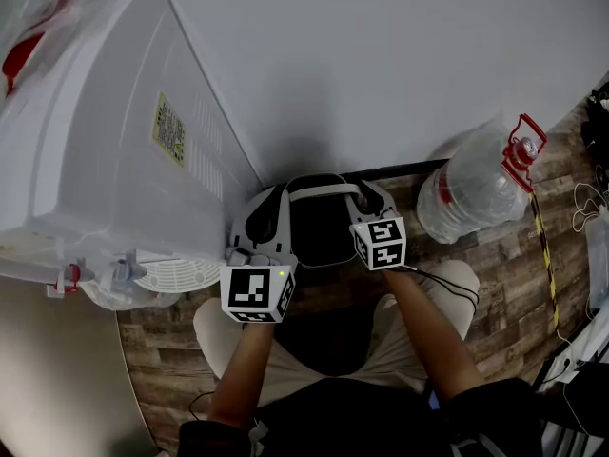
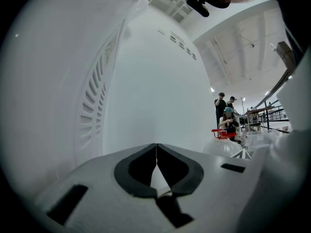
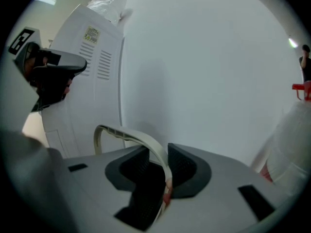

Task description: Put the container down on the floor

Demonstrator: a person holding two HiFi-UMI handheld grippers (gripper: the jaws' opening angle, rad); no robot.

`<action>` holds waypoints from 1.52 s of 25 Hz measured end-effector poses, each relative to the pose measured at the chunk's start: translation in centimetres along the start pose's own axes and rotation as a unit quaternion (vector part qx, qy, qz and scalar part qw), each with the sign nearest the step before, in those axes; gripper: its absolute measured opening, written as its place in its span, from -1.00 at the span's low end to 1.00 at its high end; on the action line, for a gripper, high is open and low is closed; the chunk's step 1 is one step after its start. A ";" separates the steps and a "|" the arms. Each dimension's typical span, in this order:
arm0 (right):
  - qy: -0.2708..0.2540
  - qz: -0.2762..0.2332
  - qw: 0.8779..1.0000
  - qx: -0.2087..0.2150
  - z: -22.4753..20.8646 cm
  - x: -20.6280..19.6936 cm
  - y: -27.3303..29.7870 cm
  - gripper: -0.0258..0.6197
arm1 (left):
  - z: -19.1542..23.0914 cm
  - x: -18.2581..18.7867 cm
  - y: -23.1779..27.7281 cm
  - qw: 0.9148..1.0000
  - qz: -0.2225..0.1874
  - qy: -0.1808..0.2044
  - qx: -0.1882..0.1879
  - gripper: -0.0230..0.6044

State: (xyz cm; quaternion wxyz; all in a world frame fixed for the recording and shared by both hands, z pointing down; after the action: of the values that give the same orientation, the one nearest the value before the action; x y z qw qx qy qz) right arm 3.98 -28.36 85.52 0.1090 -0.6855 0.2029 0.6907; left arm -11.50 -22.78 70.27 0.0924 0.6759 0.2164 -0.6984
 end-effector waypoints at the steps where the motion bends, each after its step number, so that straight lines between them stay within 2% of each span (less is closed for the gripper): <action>1: 0.001 0.004 1.000 0.004 0.1 -0.3 0.0 -0.55 | 0.0 0.0 0.0 1.000 -0.001 -0.001 0.001 -0.86; 8: -0.008 0.032 0.999 0.034 0.3 -2.5 0.3 -0.55 | -0.1 -0.6 -0.2 1.000 0.006 -0.006 -0.002 -0.86; 19: 0.005 0.075 0.997 0.028 0.1 -5.9 0.4 -0.54 | -0.2 -1.3 -0.2 1.000 0.010 -0.017 -0.007 -0.87; 27: 0.000 0.079 0.996 0.047 0.3 -6.9 0.5 -0.54 | -0.1 -2.0 -0.2 1.000 0.014 -0.022 -0.005 -0.87; 38: 0.016 0.085 0.995 0.042 -0.2 -7.2 1.8 -0.54 | -0.1 -2.5 -0.3 0.999 0.018 -0.031 -0.005 -0.86</action>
State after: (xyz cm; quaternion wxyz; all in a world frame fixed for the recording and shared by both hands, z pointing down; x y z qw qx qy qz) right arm 3.70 -29.11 92.89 0.0753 -0.6716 0.2911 0.6772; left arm -11.31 -22.88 72.74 0.1153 0.6576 0.2046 -0.7158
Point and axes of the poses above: the fingertips, and each gripper's own axes: y forward along the fingers, z to its left, x out of its top, the point moved 2 cm from there along -y, backward along the fingers, and after that the axes turned 12 degrees about -z, right-handed, at the moved point
